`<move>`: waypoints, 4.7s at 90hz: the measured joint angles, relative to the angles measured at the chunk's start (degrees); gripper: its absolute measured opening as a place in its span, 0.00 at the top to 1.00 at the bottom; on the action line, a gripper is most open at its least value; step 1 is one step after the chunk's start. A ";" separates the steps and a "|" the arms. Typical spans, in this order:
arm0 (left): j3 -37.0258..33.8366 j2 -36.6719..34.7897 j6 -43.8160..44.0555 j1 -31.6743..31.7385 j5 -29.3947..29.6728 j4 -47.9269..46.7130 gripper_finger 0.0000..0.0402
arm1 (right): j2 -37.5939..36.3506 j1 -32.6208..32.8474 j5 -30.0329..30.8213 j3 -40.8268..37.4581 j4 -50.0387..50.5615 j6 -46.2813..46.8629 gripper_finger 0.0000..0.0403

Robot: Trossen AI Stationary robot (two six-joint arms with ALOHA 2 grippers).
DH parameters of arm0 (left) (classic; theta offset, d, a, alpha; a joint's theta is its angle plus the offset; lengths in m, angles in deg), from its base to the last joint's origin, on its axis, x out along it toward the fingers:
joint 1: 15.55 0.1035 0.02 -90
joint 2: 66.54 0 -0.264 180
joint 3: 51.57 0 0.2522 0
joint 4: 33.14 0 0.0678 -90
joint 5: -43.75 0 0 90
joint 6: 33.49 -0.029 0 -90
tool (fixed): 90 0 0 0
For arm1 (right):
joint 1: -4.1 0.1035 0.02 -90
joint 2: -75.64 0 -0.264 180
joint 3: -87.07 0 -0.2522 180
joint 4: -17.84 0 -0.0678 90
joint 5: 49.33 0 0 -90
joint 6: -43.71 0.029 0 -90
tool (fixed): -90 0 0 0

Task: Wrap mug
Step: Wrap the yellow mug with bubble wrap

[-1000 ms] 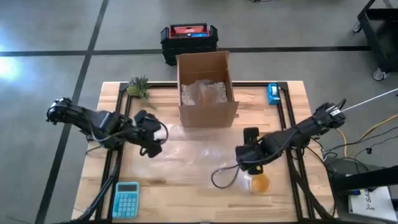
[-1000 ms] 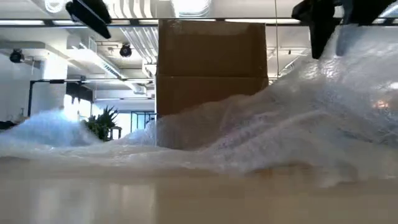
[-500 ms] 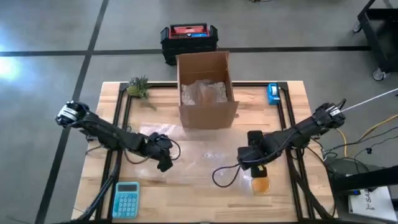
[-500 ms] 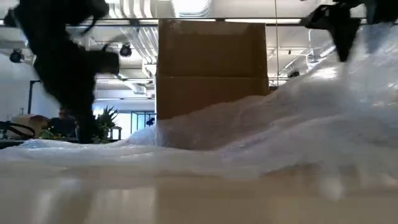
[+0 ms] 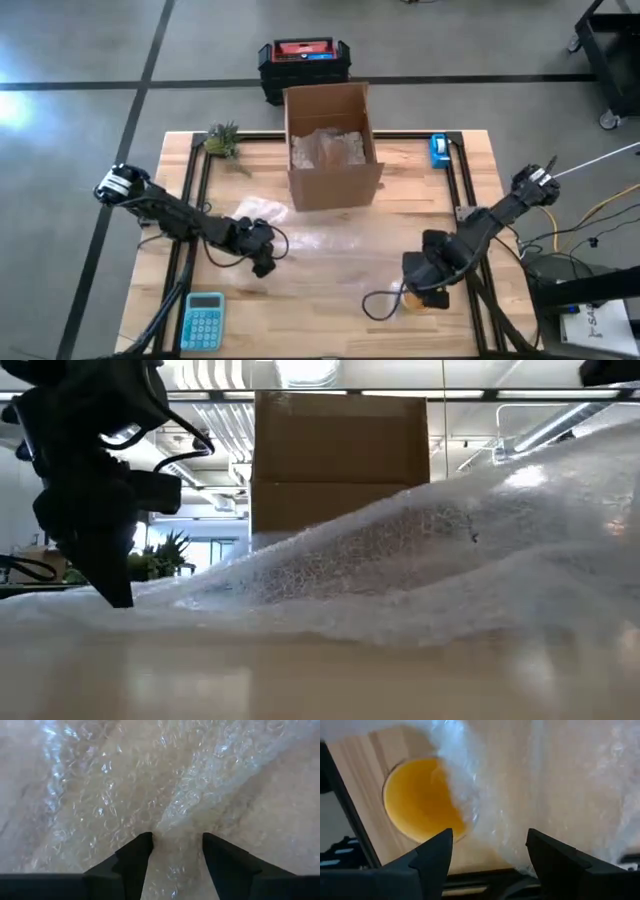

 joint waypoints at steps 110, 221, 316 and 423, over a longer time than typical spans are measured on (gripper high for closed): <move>3.23 -5.71 -3.66 -0.54 0.42 7.29 0.61 | 0.90 5.88 12.40 -9.75 -10.78 12.88 0.41; 3.21 -5.54 -4.54 -1.08 0.44 9.57 0.69 | 9.95 -14.42 28.66 7.85 -31.62 -27.90 1.00; 3.21 -5.53 -4.54 -1.14 0.39 10.11 0.74 | 19.17 -26.76 14.74 17.54 -17.16 -34.77 0.54; 3.17 -5.51 -6.54 -1.25 5.04 18.71 0.73 | 4.76 -6.07 10.79 -29.21 -36.99 -6.84 0.94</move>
